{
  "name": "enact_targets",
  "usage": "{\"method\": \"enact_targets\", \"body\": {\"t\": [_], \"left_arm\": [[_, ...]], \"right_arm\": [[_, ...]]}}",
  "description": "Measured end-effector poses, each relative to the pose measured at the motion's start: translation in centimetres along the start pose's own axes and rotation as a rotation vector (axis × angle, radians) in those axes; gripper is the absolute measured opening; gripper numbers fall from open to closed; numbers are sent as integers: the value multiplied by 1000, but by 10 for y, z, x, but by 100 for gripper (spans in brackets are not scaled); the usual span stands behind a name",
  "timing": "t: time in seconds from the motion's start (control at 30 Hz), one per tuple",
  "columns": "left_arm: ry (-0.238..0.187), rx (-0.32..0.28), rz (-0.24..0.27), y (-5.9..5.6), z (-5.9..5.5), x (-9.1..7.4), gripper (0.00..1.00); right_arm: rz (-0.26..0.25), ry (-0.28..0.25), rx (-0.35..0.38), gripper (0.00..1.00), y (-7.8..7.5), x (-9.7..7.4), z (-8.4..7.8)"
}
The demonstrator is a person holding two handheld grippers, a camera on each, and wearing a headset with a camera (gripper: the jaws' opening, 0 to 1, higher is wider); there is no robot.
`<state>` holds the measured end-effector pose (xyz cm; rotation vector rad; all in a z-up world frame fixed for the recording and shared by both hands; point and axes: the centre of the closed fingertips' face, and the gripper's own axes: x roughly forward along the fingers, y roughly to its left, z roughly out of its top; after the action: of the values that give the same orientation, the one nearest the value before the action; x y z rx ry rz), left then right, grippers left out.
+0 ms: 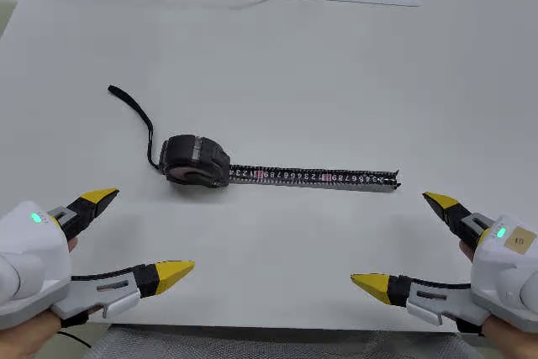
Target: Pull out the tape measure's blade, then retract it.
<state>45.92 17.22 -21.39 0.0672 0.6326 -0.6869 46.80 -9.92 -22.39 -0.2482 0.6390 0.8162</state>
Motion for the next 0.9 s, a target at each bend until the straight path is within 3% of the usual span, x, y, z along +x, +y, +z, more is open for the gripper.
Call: {"method": "enact_targets", "body": {"t": [0.9], "left_arm": [[-1, -7, 7, 1, 0, -2, 84]], "right_arm": [[-23, 0, -5, 94, -10, -7, -3]]}}
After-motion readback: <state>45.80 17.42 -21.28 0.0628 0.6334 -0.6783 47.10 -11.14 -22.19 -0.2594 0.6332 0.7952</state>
